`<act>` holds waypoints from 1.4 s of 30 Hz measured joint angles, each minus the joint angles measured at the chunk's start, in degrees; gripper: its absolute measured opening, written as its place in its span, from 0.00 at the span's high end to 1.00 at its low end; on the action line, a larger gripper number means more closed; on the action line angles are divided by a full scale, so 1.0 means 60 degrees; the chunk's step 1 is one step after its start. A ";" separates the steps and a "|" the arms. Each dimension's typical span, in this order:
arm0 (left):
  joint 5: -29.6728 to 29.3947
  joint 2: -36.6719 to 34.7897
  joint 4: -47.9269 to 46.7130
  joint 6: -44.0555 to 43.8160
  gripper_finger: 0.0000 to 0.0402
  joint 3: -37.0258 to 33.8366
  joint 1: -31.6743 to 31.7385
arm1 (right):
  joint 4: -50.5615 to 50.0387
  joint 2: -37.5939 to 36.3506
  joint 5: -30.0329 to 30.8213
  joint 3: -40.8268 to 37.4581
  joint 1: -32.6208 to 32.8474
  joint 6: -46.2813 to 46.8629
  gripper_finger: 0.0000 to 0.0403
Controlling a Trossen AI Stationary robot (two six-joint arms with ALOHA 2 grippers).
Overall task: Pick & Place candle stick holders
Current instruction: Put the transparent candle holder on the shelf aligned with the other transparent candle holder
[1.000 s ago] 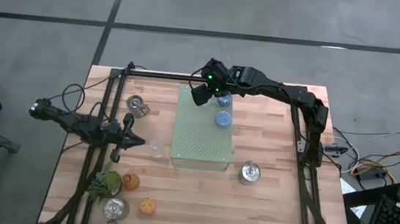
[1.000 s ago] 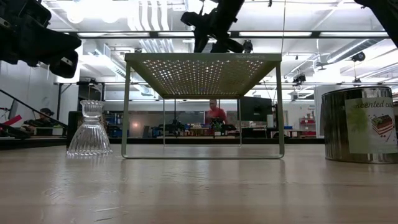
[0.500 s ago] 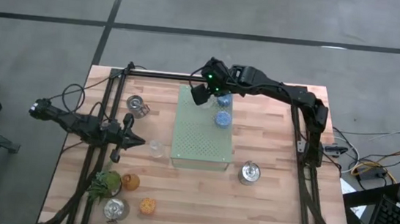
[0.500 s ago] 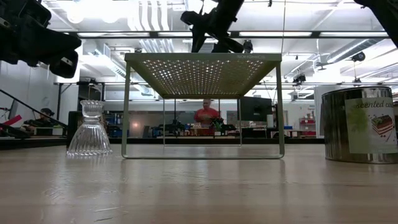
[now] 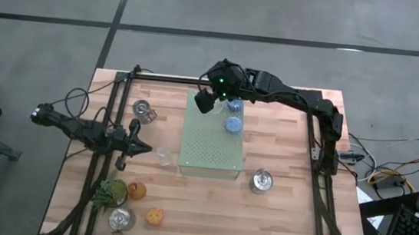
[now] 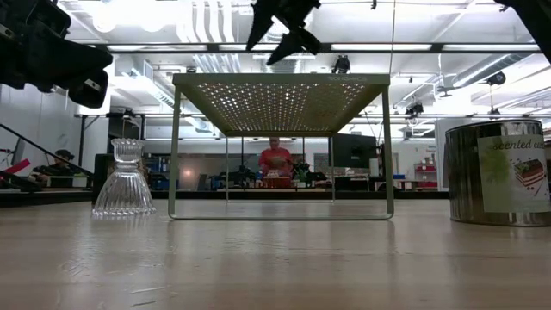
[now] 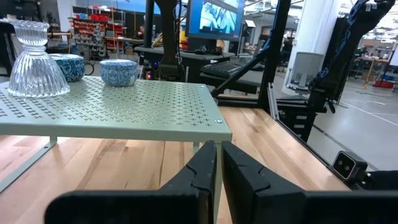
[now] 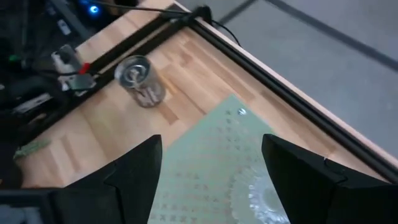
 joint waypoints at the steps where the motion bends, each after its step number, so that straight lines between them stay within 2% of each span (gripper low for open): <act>1: -0.0002 0.0000 0.0000 0.0002 0.93 0.0000 0.0002 | 0.0126 0.0000 0.0001 0.0007 0.0082 -0.0129 0.34; 14: -0.0001 0.0001 0.0000 0.0002 0.93 0.0000 0.0001 | 0.2008 0.0027 -0.0023 -0.0319 0.1537 -0.1646 0.36; 18: -0.0003 0.0000 0.0000 0.0000 0.93 0.0000 0.0004 | 0.2598 0.0350 -0.0030 -0.0372 0.2059 -0.2848 0.36; 23: -0.0001 0.0004 0.0000 0.0003 0.93 0.0000 0.0002 | 0.4192 0.1057 -0.0023 -0.0361 0.2603 -0.3649 0.38; 27: -0.0003 0.0003 0.0000 0.0002 0.93 0.0000 0.0000 | 0.4411 0.1552 -0.0108 -0.0228 0.2854 -0.3262 0.41; 32: 0.0001 0.0000 0.0000 0.0002 0.93 0.0000 0.0002 | 0.4284 0.2135 -0.0688 -0.0149 0.2811 -0.2986 0.42; 42: -0.0002 0.0004 0.0000 0.0001 0.93 0.0000 0.0003 | 0.3862 0.2688 -0.0778 -0.0170 0.2815 -0.2877 0.39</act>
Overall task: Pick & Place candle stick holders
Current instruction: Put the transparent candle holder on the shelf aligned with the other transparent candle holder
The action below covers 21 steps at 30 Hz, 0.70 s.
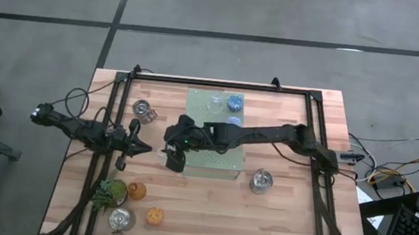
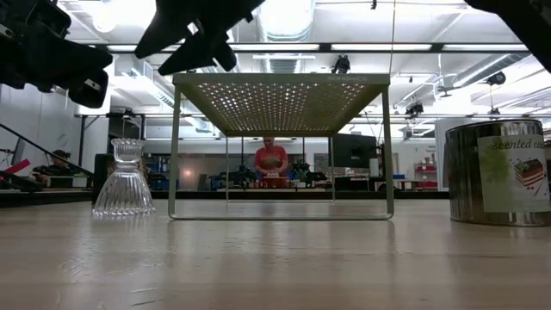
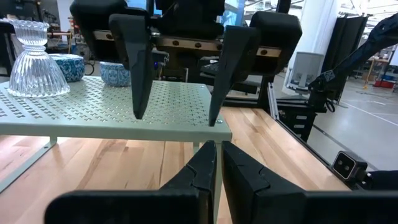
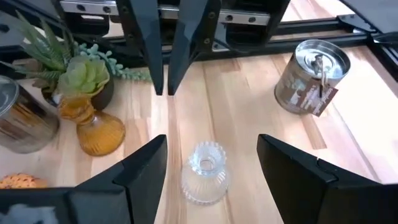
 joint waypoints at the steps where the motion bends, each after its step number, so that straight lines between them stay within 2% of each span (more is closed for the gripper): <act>1: -0.0001 0.0000 0.0000 0.0000 0.93 0.0000 0.0000 | -0.0014 -0.0004 0.0002 -0.0002 0.0005 0.0003 0.39; 11: 0.0002 0.0000 0.0004 0.0003 0.93 0.0000 -0.0003 | -0.1126 -0.0945 0.0082 -0.0024 0.0773 0.0037 0.51; 17: 0.0002 0.0000 0.0007 0.0003 0.93 0.0000 -0.0001 | -0.3376 -0.1470 0.0840 -0.0049 0.1523 0.1371 0.57; 21: 0.0002 0.0004 0.0011 0.0003 0.93 0.0000 -0.0003 | -0.4430 -0.1906 0.0893 -0.0060 0.2042 0.2494 0.59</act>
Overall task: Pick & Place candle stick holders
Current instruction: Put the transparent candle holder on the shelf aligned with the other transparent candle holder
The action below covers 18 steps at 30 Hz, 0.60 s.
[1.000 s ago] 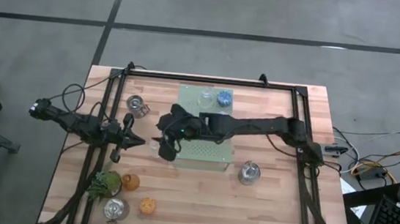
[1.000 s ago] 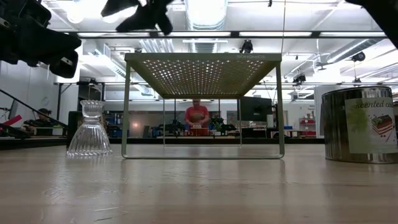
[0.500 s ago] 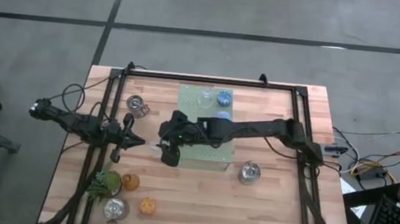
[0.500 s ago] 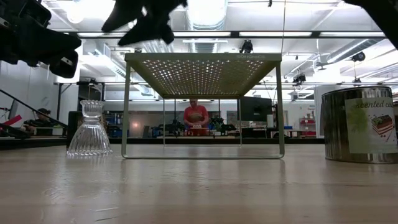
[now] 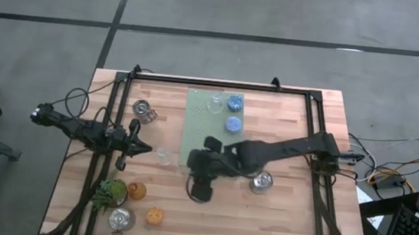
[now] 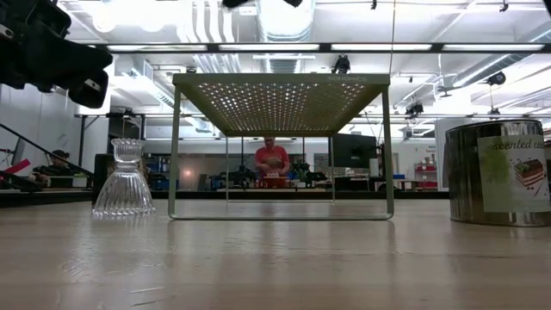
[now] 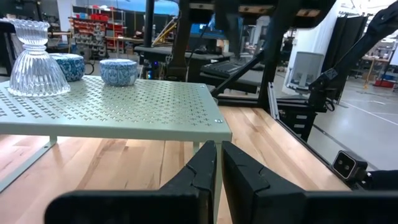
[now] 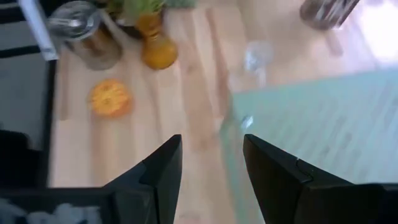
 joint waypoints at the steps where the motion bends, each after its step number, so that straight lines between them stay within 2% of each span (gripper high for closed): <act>1: -0.0003 0.0000 0.0000 0.0000 0.93 0.0000 0.0000 | -0.0301 -0.0128 0.0082 0.0000 0.0144 0.0310 0.60; 6: -0.0004 0.0004 -0.0002 -0.0002 0.93 0.0000 0.0004 | -0.2041 -0.0753 0.1134 -0.0026 0.0898 0.1995 0.59; 13: -0.0004 0.0011 -0.0004 0.0000 0.93 0.0000 0.0004 | -0.3125 -0.1617 0.4172 -0.0349 0.2538 0.3601 0.58; 15: -0.0003 0.0011 -0.0007 -0.0002 0.93 0.0000 0.0001 | -0.3096 -0.1802 0.4589 -0.0488 0.2915 0.3864 0.61; 18: -0.0004 0.0013 -0.0006 0.0000 0.93 0.0000 0.0000 | -0.2872 -0.2072 0.5404 -0.0954 0.3464 0.4099 0.70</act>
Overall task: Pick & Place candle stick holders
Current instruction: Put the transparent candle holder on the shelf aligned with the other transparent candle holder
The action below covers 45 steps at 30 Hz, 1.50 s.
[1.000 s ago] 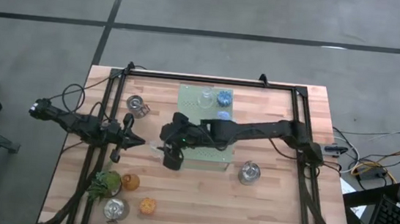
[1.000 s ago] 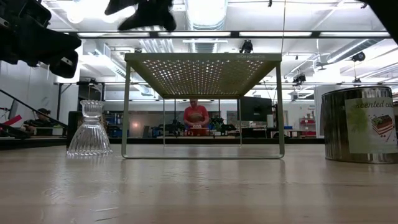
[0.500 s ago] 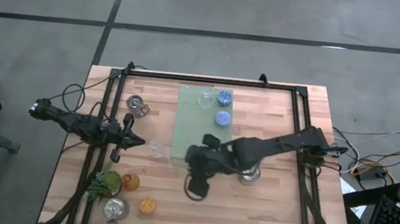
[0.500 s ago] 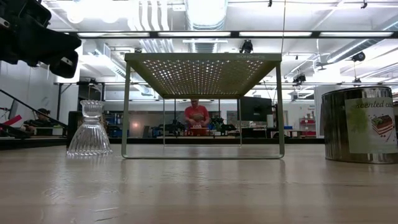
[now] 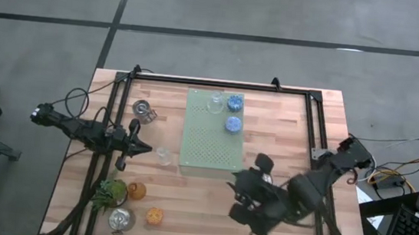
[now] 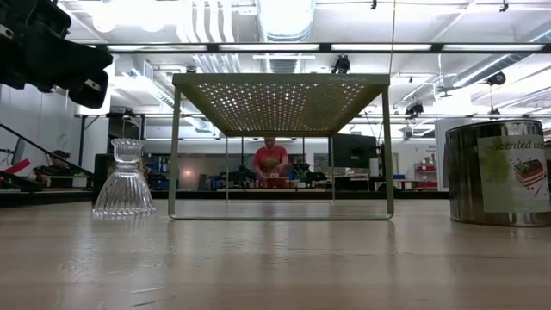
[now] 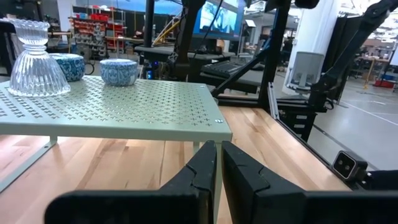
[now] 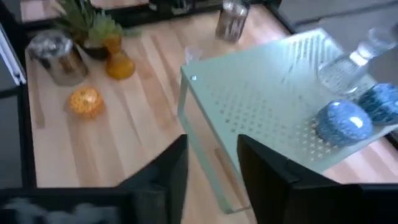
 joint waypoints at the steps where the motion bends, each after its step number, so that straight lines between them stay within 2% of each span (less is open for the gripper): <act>1: 0.0001 -0.0003 0.0003 0.0000 0.93 0.0000 0.0003 | 0.0178 -0.0096 0.0140 -0.0208 0.0134 0.0008 0.74; 4: 0.0000 0.0005 0.0002 0.0000 0.93 0.0000 0.0001 | 0.1058 -0.0397 0.0376 -0.1127 0.0496 -0.0069 0.90; 6: 0.0002 0.0008 -0.0001 -0.0002 0.93 0.0000 0.0000 | 0.2274 -0.0671 0.0461 -0.1966 0.0630 -0.0599 0.96; 14: 0.0002 0.0010 -0.0001 -0.0002 0.93 0.0000 0.0000 | 0.8693 -0.2065 -0.0783 -0.6049 0.0654 -0.3587 0.98; 21: 0.0000 0.0015 0.0006 0.0000 0.93 0.0000 0.0000 | 1.0720 -0.4401 -0.0911 -0.9284 0.0618 -0.3947 0.98; 26: 0.0000 0.0030 0.0010 -0.0002 0.93 0.0000 0.0002 | 1.3005 -0.6288 -0.1879 -1.1614 0.0211 -0.4931 0.98; 30: 0.0004 0.0030 0.0017 -0.0002 0.93 0.0000 0.0000 | 1.3143 -0.7737 -0.1401 -1.2800 -0.0040 -0.6426 0.98; 35: 0.0000 0.0030 0.0021 0.0000 0.93 0.0000 0.0002 | 1.3233 -0.9254 -0.1225 -1.3839 -0.0081 -0.6378 0.98; 40: 0.0000 0.0030 0.0021 -0.0002 0.93 0.0000 0.0004 | 1.3214 -1.0667 -0.1242 -1.4916 -0.0278 -0.5608 0.98; 45: 0.0000 0.0030 0.0021 -0.0001 0.93 0.0000 0.0002 | 1.3199 -1.2012 -0.1756 -1.6093 -0.0627 -0.5364 0.98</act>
